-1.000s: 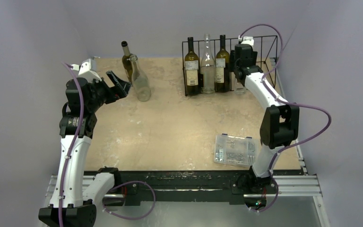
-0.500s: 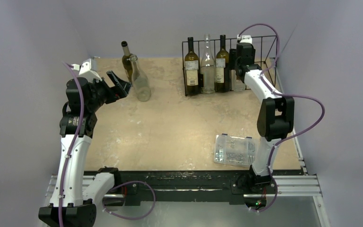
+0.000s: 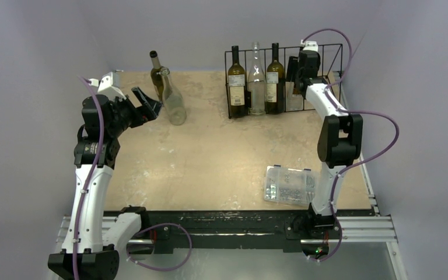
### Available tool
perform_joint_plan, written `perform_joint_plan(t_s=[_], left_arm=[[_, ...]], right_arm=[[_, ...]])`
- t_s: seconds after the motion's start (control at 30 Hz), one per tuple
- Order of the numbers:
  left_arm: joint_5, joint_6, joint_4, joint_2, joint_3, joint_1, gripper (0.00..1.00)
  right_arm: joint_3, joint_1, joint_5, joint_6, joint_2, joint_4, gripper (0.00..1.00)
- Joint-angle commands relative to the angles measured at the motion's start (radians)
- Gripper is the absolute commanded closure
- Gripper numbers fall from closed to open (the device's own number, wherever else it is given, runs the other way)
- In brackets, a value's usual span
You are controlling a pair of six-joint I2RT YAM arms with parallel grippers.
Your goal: Put the wine bottle on the wine rack
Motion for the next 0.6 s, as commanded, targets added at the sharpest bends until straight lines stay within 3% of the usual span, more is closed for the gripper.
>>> perform_joint_plan(t_s=[0.0,0.23,0.43,0.57], left_arm=[[0.015,-0.01,0.038,0.005,0.027,0.009,0.1],[0.018,-0.011,0.038,0.014,0.026,0.01,0.1],[0.017,-0.011,0.038,0.017,0.025,0.01,0.1],[0.019,-0.011,0.038,0.019,0.025,0.01,0.1]], right_arm=[[0.044,-0.007,-0.027,0.007,0.023,0.041,0.6],[0.087,-0.008,-0.031,0.006,0.047,0.025,0.23],[0.088,-0.007,0.0,0.012,0.002,0.02,0.08],[0.071,-0.008,-0.005,0.019,-0.042,0.027,0.04]])
